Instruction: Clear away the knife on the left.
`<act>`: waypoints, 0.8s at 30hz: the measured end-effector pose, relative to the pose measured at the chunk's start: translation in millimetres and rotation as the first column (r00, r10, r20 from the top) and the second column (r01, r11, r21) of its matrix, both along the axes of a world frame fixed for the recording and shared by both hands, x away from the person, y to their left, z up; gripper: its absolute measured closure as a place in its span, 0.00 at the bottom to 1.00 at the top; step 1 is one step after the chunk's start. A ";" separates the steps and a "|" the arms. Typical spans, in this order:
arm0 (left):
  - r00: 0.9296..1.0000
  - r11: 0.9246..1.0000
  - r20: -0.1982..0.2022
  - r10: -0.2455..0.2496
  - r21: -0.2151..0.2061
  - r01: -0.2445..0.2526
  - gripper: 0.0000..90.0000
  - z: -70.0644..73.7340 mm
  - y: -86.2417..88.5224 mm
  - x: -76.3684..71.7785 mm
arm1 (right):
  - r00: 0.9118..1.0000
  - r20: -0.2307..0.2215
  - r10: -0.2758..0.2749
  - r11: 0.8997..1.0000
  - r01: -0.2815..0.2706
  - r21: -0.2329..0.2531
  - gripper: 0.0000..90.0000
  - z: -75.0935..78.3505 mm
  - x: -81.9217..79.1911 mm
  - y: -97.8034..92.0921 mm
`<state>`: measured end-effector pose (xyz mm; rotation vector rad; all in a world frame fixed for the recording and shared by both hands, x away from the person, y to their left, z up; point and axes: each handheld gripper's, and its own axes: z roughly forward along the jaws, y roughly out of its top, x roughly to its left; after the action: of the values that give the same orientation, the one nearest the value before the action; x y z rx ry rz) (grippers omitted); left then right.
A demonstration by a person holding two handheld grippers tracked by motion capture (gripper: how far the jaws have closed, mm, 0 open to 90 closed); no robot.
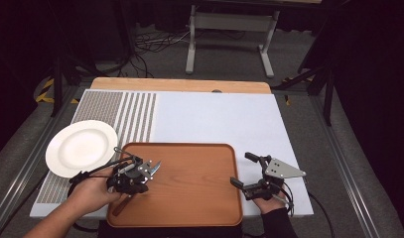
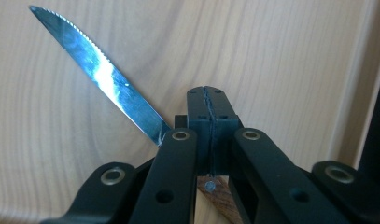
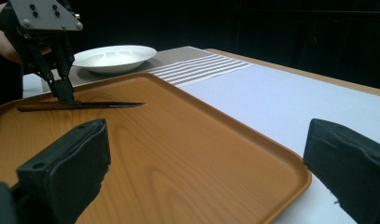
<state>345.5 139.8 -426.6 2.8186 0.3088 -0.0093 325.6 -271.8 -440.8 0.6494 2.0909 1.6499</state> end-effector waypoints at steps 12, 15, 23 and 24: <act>0.999 0.999 -0.033 -0.003 0.045 0.005 1.00 -6.1 -2.3 1.1 | 1.000 0.001 0.002 1.000 -0.002 -0.003 0.01 0.0 0.0 -0.1; 0.999 0.998 -0.035 0.001 0.055 0.001 1.00 -6.8 -2.3 2.2 | 1.000 0.002 0.002 1.000 -0.002 -0.003 0.01 0.0 -0.1 -0.1; 0.999 0.998 -0.032 0.016 0.065 -0.014 1.00 -8.6 -2.2 4.5 | 1.000 0.002 0.003 1.000 -0.003 -0.005 0.01 -0.1 0.1 0.0; 0.999 0.998 -0.033 0.019 0.064 -0.017 1.00 -8.6 -2.0 4.8 | 1.000 0.001 0.003 1.000 -0.003 -0.006 0.01 -0.1 0.1 0.1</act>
<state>350.3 137.8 -435.3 2.8808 0.3483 -0.0438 325.7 -271.8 -440.9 0.6435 2.0956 1.6450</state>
